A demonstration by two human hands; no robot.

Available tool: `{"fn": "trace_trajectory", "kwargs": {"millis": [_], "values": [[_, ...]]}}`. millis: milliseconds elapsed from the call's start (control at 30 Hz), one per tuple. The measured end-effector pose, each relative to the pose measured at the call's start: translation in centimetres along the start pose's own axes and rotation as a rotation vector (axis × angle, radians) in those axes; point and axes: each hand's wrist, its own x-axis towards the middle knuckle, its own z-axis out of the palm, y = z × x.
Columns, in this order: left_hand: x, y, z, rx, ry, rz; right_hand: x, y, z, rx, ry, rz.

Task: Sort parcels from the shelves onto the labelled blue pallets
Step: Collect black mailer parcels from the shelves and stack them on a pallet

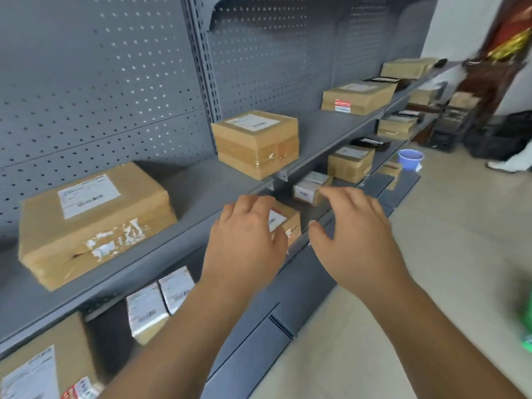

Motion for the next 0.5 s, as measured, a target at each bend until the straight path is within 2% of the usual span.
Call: {"fn": "trace_trajectory", "kwargs": {"millis": [267, 500], "values": [[8.0, 9.1, 8.0, -0.09, -0.117, 0.19, 3.4, 11.2, -2.2, -0.065, 0.059, 0.229], [17.9, 14.7, 16.0, -0.203, -0.186, 0.339, 10.8, 19.1, -2.2, -0.171, 0.116, 0.373]]}}
